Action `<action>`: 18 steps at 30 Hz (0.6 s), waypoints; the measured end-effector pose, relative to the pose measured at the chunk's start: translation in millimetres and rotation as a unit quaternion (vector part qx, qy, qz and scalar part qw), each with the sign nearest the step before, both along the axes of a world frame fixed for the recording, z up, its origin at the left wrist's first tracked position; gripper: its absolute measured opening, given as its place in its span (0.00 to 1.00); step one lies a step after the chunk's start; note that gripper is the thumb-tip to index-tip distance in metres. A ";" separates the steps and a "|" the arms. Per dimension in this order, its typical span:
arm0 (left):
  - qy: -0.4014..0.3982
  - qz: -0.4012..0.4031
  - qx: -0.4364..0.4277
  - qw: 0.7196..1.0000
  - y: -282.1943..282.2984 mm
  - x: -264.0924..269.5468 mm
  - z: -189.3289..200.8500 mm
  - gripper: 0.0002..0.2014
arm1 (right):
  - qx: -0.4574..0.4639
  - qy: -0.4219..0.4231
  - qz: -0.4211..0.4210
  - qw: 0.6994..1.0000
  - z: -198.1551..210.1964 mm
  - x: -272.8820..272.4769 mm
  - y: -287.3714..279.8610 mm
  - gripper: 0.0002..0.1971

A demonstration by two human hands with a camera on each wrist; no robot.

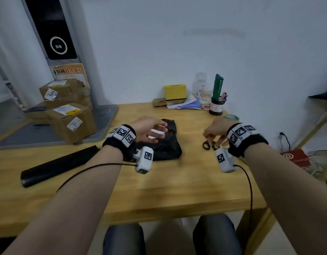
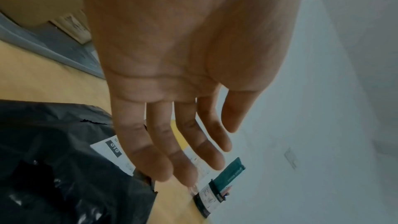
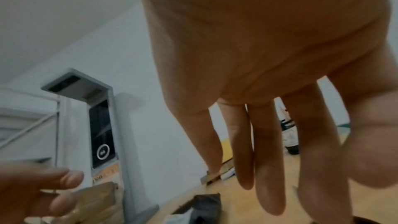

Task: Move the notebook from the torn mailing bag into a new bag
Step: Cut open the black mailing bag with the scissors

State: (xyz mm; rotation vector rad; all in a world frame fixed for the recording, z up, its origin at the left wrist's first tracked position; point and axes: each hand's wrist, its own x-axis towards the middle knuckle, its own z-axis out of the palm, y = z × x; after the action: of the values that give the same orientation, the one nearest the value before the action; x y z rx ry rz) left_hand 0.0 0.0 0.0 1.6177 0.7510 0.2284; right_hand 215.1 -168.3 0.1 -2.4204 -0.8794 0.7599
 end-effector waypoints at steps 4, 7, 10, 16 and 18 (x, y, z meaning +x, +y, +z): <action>0.005 0.012 0.004 1.000 15.5 28.8 -9.9 0.07 | -0.055 -0.044 -0.003 0.998 -23.6 23.9 18.5 0.15; 0.020 -0.004 -0.002 1.000 20.9 51.1 -19.0 0.07 | -0.083 -0.080 0.002 0.993 -40.0 36.4 31.5 0.14; 0.029 -0.017 0.001 0.999 26.0 69.9 -25.0 0.07 | -0.131 -0.147 0.028 0.980 -46.1 42.3 39.7 0.05; 0.037 -0.024 -0.008 0.999 35.2 90.7 -30.7 0.09 | -0.151 -0.172 0.018 0.973 -66.9 66.5 56.7 0.27; 0.038 -0.023 -0.011 0.999 37.6 91.5 -31.7 0.09 | -0.149 -0.164 0.003 0.975 -71.9 68.8 58.3 0.23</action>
State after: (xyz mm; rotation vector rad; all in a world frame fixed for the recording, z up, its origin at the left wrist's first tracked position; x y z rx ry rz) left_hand 91.5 37.6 -31.7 1.6287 0.7699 0.1257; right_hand 283.9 -110.0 -71.8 -2.8676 -0.9500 0.5321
